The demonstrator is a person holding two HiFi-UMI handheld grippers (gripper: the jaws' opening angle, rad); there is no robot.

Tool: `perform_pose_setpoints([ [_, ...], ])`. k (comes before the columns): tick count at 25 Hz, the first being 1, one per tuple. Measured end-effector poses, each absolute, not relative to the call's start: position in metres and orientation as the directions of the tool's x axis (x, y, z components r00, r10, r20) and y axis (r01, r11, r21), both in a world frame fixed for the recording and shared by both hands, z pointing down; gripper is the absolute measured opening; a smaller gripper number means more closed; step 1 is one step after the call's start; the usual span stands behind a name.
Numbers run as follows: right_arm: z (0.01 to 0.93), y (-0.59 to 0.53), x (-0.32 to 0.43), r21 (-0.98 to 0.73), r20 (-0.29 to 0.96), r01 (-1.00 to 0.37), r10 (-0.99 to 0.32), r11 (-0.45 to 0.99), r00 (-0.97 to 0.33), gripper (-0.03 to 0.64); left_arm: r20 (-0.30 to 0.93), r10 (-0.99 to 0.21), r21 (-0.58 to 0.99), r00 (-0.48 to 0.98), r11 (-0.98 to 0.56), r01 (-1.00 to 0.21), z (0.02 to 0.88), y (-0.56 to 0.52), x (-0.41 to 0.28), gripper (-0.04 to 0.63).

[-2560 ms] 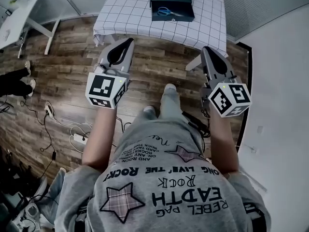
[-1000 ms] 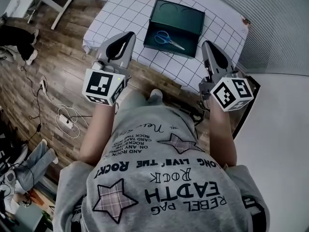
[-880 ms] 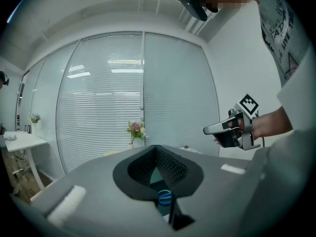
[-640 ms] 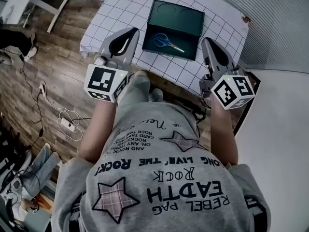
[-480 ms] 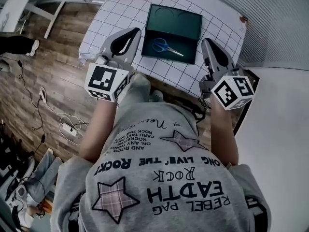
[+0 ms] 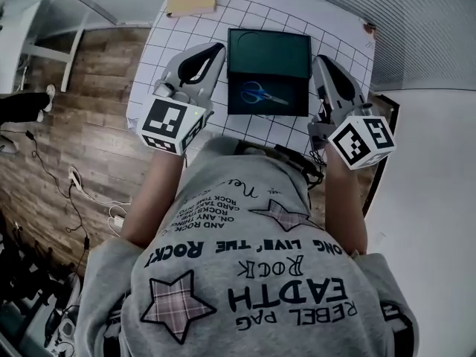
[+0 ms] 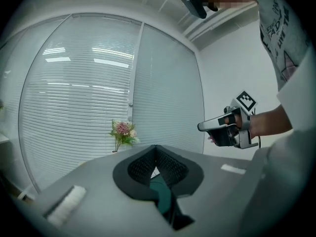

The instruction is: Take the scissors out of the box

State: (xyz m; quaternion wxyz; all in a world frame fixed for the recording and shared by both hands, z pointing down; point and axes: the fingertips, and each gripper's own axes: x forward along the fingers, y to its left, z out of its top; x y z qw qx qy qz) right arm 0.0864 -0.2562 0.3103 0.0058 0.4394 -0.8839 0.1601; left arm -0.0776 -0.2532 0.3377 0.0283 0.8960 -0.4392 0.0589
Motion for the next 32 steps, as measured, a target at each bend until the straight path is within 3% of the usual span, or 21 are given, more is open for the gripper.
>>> perform_pose_setpoints([
  [7, 0.318, -0.275, 0.088, -0.285, 0.165, -0.801, -0.796, 0.527, -0.583, 0.014, 0.143, -0.77, 0.007, 0.622, -0.628, -0.778, 0.345, -0.277, -0.087, 0.004],
  [32, 0.36, -0.289, 0.066, -0.226, 0.306, -0.696, -0.629, 0.681, -0.715, 0.014, 0.181, -0.819, 0.057, 0.544, -0.544, -0.837, 0.371, -0.275, -0.07, 0.005],
])
